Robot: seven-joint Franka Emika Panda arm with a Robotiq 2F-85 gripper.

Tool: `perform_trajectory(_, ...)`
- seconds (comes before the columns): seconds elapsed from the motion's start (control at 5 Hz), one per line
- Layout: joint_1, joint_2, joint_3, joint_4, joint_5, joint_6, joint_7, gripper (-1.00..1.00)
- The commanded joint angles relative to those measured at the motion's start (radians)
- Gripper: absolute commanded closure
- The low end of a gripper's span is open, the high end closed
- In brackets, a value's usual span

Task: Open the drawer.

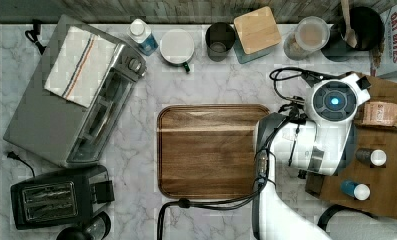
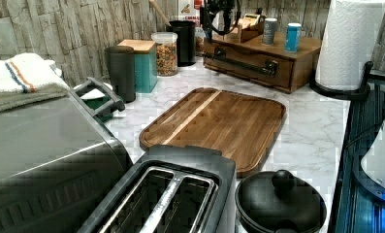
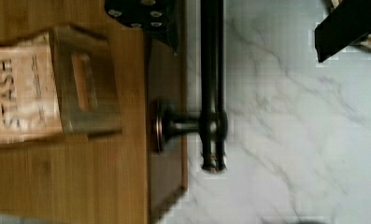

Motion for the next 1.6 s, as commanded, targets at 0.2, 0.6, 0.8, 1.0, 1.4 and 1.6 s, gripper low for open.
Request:
perform_trajectory(0.2,-0.053,-0.056,-0.036,-0.136,0.120,0.131,0.060,-1.00)
perform_trajectory(0.6,-0.025,-0.061,-0.040,-0.211,0.101,0.188,0.155,-1.00)
perform_trajectory(0.8,-0.054,-0.039,-0.049,-0.228,0.076,0.249,0.094,-1.00)
perform_trajectory(1.0,-0.078,-0.013,-0.051,-0.236,0.051,0.303,0.062,-1.00)
perform_trajectory(1.4,-0.092,0.045,-0.013,-0.245,0.112,0.396,0.045,-1.00)
perform_trajectory(1.6,-0.104,0.070,0.010,-0.230,0.108,0.415,0.043,-1.00)
